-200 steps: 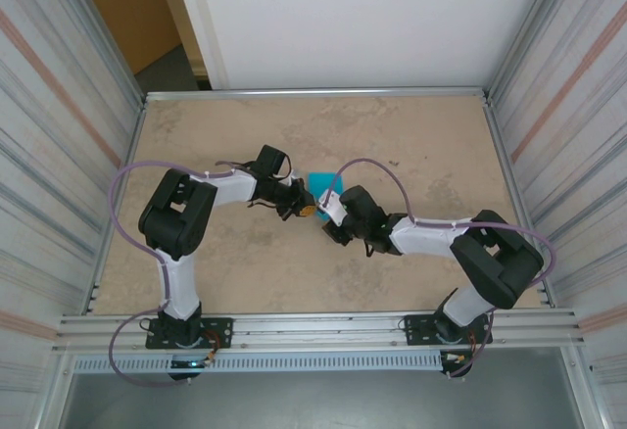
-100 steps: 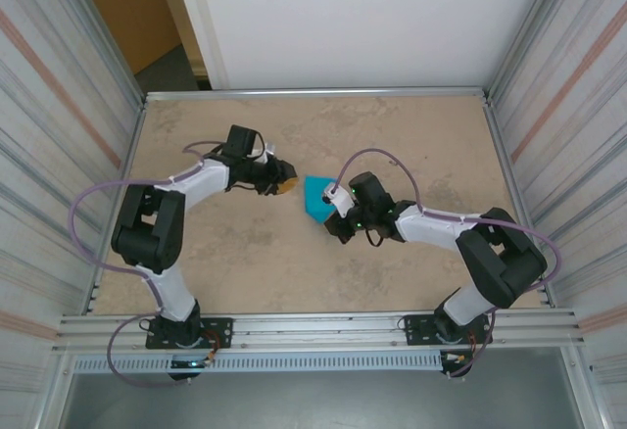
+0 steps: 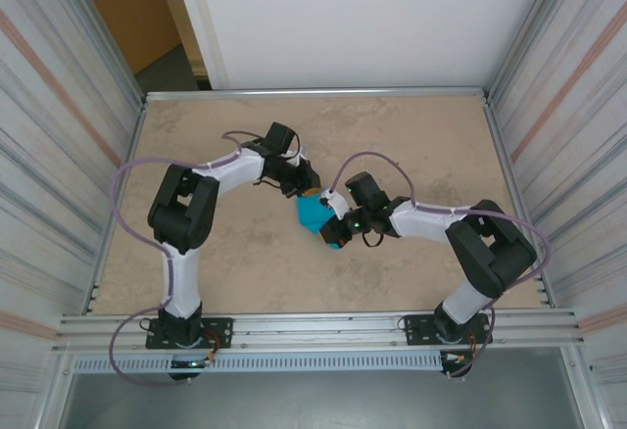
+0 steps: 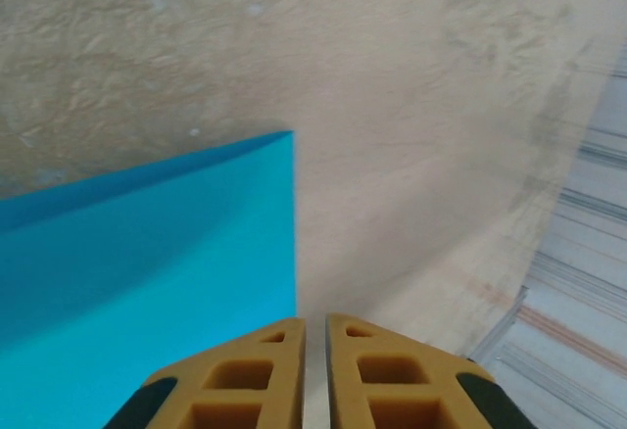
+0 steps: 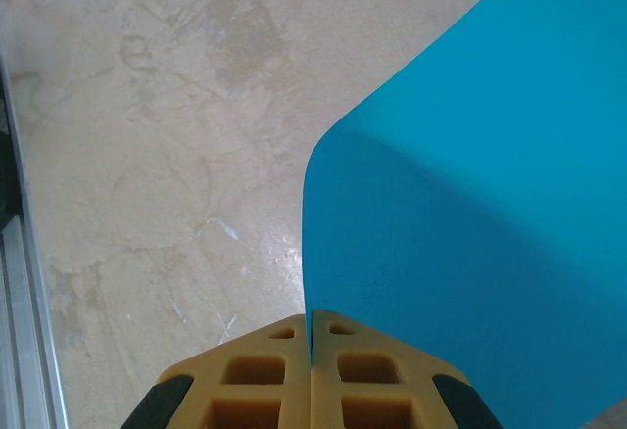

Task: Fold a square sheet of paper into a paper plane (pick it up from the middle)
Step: Third fold the triangle at the center of the table.

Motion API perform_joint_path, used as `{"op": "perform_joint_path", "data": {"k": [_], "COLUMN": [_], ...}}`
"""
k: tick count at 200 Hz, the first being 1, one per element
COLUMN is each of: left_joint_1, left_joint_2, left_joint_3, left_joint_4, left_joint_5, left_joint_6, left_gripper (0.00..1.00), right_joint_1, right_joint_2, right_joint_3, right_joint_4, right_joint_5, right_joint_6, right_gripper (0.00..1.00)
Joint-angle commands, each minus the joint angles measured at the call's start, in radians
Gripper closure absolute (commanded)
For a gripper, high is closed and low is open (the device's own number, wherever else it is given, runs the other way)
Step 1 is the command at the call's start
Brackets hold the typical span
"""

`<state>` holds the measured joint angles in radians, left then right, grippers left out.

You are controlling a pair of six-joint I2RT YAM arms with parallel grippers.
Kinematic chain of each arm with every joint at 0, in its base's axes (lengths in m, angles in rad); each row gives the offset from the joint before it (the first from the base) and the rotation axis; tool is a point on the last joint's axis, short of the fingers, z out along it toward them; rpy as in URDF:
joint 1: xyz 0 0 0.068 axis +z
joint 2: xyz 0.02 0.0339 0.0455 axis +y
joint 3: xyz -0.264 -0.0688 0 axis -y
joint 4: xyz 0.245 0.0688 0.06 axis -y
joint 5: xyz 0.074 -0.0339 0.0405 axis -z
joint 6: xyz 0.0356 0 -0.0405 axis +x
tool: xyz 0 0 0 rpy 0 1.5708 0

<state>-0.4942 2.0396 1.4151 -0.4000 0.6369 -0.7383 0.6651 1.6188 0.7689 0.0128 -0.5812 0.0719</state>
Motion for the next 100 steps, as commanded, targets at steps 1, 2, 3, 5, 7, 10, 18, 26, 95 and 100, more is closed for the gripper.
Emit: {"op": "perform_joint_path", "data": {"k": [1, 2, 3, 5, 7, 10, 18, 26, 95, 100], "left_joint_1": [-0.019, -0.019, -0.02, -0.021, -0.021, -0.021, -0.021, -0.022, -0.03, -0.03], "left_joint_2": [0.041, 0.042, 0.043, 0.046, 0.049, 0.05, 0.071, 0.09, 0.163, 0.164], "left_joint_3": [0.05, 0.052, 0.052, 0.054, 0.055, 0.058, 0.063, 0.07, 0.113, 0.116], "left_joint_4": [-0.107, -0.108, -0.109, -0.11, -0.111, -0.113, -0.119, -0.124, -0.206, -0.212], "left_joint_5": [-0.044, -0.044, -0.045, -0.047, -0.048, -0.049, -0.054, -0.056, -0.081, -0.081], "left_joint_6": [0.066, 0.068, 0.069, 0.07, 0.071, 0.072, 0.073, 0.076, 0.121, 0.124], "left_gripper": [0.88, 0.88, 0.88, 0.89, 0.89, 0.89, 0.9, 0.91, 0.93, 0.93], "right_joint_1": [-0.011, -0.01, -0.011, -0.011, -0.011, -0.012, -0.015, -0.017, -0.084, -0.09], "right_joint_2": [0.024, 0.024, 0.025, 0.026, 0.027, 0.029, 0.033, 0.035, 0.064, 0.066], "right_joint_3": [0.033, 0.033, 0.033, 0.033, 0.035, 0.036, 0.039, 0.041, 0.049, 0.051], "right_joint_4": [-0.024, -0.025, -0.025, -0.025, -0.026, -0.028, -0.031, -0.033, -0.029, -0.028], "right_joint_5": [-0.034, -0.032, -0.032, -0.032, -0.031, -0.031, -0.029, -0.029, -0.06, -0.061], "right_joint_6": [0.03, 0.031, 0.031, 0.03, 0.029, 0.031, 0.035, 0.038, 0.114, 0.121], "right_gripper": [1.0, 1.0, 1.0, 1.0, 1.0, 1.0, 1.0, 1.0, 1.0, 1.0]}}
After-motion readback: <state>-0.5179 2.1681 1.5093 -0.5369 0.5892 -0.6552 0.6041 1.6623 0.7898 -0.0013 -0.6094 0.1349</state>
